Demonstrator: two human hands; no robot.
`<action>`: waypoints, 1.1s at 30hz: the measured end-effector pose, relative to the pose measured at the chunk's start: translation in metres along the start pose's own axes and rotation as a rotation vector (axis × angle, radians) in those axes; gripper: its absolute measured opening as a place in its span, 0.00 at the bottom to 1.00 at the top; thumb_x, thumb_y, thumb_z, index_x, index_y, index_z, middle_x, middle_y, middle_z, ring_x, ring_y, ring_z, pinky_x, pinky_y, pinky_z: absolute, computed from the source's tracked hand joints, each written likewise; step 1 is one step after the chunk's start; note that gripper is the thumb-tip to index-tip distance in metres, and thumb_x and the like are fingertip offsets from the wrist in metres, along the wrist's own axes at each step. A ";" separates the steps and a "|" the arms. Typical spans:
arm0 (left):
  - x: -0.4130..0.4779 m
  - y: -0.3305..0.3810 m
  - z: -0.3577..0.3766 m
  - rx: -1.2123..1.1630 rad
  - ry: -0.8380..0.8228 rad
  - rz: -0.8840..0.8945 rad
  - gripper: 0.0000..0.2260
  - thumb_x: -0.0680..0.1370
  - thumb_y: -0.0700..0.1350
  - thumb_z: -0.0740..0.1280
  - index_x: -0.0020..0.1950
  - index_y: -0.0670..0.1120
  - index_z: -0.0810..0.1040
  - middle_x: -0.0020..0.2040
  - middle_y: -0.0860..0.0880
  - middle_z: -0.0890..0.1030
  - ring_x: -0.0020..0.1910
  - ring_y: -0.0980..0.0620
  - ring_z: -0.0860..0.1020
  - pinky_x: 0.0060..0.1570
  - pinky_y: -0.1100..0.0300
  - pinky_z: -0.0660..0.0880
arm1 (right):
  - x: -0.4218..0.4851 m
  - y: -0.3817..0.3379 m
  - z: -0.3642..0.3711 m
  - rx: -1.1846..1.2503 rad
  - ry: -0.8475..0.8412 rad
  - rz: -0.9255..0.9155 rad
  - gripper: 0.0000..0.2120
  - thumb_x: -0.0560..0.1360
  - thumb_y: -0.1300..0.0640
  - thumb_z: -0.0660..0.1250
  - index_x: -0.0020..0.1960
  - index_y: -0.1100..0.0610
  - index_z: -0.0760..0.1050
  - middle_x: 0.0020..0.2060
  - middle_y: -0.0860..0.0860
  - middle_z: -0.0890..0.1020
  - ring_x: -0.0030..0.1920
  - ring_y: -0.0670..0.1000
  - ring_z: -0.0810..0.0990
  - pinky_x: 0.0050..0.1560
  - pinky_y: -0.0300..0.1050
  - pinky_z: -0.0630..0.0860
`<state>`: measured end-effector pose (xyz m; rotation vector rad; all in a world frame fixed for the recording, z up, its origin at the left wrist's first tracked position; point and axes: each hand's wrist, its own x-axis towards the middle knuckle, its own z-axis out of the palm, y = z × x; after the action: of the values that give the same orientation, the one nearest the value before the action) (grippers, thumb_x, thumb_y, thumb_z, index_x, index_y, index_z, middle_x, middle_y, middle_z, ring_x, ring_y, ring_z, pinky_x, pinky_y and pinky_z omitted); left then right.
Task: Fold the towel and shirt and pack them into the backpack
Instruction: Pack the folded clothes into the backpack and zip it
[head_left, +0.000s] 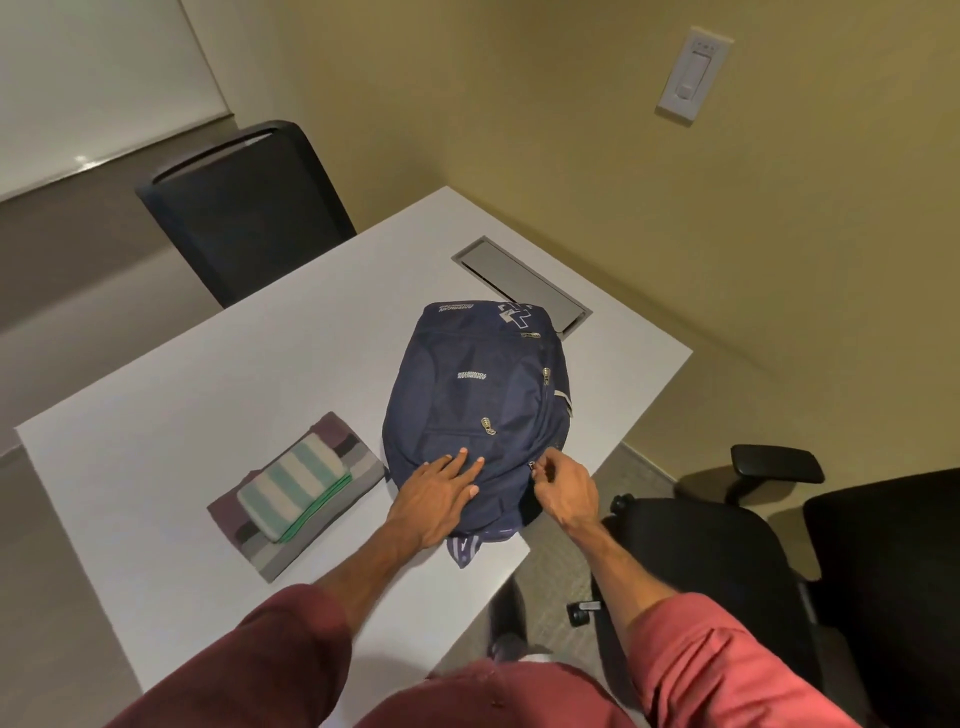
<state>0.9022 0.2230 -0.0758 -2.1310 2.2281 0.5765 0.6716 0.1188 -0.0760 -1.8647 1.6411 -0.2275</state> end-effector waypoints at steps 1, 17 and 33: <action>-0.002 0.000 0.002 -0.018 0.005 -0.005 0.29 0.87 0.62 0.40 0.88 0.57 0.50 0.87 0.48 0.59 0.83 0.44 0.64 0.80 0.43 0.66 | -0.006 -0.003 0.002 0.018 -0.044 -0.023 0.08 0.80 0.55 0.68 0.44 0.47 0.74 0.38 0.43 0.82 0.40 0.49 0.82 0.47 0.54 0.84; -0.070 -0.020 0.044 0.028 0.255 -0.014 0.30 0.89 0.56 0.52 0.88 0.44 0.53 0.89 0.47 0.48 0.87 0.48 0.49 0.82 0.39 0.60 | -0.032 -0.048 0.000 -0.252 -0.123 -0.474 0.21 0.79 0.36 0.64 0.39 0.51 0.76 0.32 0.44 0.80 0.34 0.46 0.78 0.37 0.48 0.76; -0.027 0.049 0.038 -0.029 0.429 -0.251 0.16 0.84 0.56 0.65 0.54 0.48 0.88 0.83 0.48 0.69 0.83 0.46 0.66 0.79 0.36 0.64 | -0.002 -0.042 -0.007 -0.418 -0.049 -0.768 0.11 0.77 0.47 0.68 0.58 0.48 0.80 0.53 0.44 0.79 0.58 0.50 0.75 0.56 0.52 0.71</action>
<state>0.8470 0.2594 -0.0919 -2.7069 2.0731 0.1513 0.7023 0.1190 -0.0469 -2.7364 0.9057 -0.1565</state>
